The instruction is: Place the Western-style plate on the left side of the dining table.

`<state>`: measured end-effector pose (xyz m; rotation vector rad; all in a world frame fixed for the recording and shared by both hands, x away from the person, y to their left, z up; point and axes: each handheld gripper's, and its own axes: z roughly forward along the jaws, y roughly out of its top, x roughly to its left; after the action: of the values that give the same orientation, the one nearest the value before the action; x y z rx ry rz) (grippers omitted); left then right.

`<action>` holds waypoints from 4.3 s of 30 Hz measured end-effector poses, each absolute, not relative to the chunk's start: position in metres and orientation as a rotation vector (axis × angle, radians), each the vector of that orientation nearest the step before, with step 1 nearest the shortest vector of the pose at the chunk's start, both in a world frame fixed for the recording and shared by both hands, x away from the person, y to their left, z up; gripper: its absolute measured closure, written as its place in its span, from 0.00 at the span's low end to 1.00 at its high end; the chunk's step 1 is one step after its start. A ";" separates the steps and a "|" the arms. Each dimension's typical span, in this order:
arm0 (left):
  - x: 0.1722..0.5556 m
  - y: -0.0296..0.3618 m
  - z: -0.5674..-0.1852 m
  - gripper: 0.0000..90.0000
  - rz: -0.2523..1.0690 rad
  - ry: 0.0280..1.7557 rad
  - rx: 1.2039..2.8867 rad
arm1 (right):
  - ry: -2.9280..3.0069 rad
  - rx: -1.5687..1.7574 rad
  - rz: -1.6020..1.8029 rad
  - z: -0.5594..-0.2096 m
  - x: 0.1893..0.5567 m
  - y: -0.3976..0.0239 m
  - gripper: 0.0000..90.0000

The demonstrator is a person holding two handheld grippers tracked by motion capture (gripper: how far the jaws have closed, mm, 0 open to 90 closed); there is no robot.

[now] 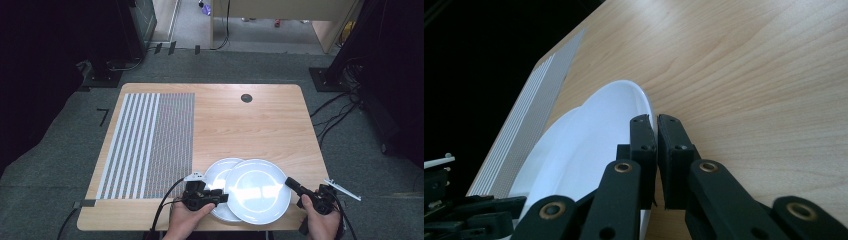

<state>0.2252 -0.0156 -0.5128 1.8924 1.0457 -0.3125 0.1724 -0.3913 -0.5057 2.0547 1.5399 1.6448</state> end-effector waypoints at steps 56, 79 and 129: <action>0.232 -0.012 -0.517 0.82 -0.329 1.164 1.797 | 1.574 2.043 1.683 -0.508 0.145 -0.384 0.88; 0.230 -0.010 -0.517 0.83 -0.336 1.159 1.773 | 1.555 2.183 1.640 -0.515 0.130 -0.373 0.95; 0.264 0.070 -0.476 0.88 -0.288 1.255 1.518 | 1.633 2.040 1.741 -0.454 0.239 -0.304 0.98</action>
<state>0.2640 0.0699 -0.4760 1.5178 1.2553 -0.2884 0.2387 -0.3040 -0.4538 2.0401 1.6331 1.7409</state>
